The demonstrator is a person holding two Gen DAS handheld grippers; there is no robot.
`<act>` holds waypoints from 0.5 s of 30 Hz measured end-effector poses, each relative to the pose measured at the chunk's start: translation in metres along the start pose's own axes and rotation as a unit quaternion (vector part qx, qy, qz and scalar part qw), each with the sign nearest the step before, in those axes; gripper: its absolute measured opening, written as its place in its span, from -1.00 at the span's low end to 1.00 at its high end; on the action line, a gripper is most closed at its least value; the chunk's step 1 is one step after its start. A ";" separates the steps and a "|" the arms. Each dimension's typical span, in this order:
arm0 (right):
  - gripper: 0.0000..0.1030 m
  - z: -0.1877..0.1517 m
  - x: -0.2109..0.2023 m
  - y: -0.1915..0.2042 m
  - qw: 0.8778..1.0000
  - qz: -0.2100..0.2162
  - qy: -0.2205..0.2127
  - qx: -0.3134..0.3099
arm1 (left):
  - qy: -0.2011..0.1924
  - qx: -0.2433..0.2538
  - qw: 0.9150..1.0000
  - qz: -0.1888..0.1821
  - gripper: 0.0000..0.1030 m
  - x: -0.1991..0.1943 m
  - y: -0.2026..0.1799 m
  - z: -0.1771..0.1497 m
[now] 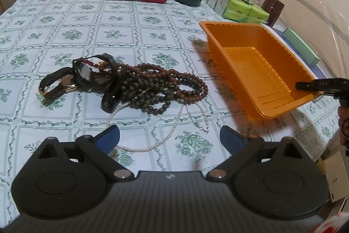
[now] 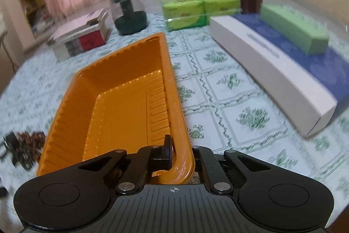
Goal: Organize jewelry
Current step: 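Grasp the orange tray rim with the right gripper and pull it toward the jewelry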
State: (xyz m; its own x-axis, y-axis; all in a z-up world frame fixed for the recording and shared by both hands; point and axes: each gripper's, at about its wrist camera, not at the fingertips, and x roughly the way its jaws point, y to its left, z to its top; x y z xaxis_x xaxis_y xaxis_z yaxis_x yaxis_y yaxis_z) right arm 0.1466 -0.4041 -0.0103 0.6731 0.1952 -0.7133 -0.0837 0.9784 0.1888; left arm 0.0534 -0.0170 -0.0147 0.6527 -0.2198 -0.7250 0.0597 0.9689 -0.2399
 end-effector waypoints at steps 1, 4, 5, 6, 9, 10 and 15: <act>-0.91 -0.001 -0.003 0.007 1.000 -0.011 -0.002 -0.019 | -0.001 -0.002 1.000 0.002 0.88 -0.001 0.003 -0.001; -0.92 -0.005 -0.009 0.030 0.995 -0.047 -0.004 -0.084 | -0.004 -0.002 1.000 0.007 0.87 -0.003 0.009 -0.002; -0.93 -0.008 -0.010 0.037 0.993 -0.056 -0.004 -0.103 | -0.006 -0.002 1.000 0.009 0.87 -0.005 0.012 -0.003; -0.93 -0.009 -0.011 0.044 0.990 -0.064 0.000 -0.122 | -0.008 -0.003 1.000 0.010 0.87 -0.006 0.015 -0.003; -0.92 -0.013 -0.009 0.060 0.982 -0.081 0.018 -0.169 | -0.012 -0.009 1.000 0.014 0.87 -0.011 0.023 -0.006; -0.92 -0.013 -0.009 0.063 0.979 -0.085 0.024 -0.181 | -0.013 -0.011 1.000 0.015 0.87 -0.012 0.026 -0.007; -0.92 -0.009 -0.007 0.077 0.967 -0.094 0.045 -0.233 | -0.018 -0.019 0.999 0.019 0.87 -0.016 0.036 -0.010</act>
State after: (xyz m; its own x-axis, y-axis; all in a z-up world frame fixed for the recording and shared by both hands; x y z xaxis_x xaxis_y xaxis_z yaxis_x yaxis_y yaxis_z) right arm 0.1287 -0.3291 0.0030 0.6428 -0.0036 -0.7660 -0.3024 0.9175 -0.2581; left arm 0.0372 0.0204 -0.0179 0.6800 -0.1785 -0.7111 0.0070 0.9715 -0.2371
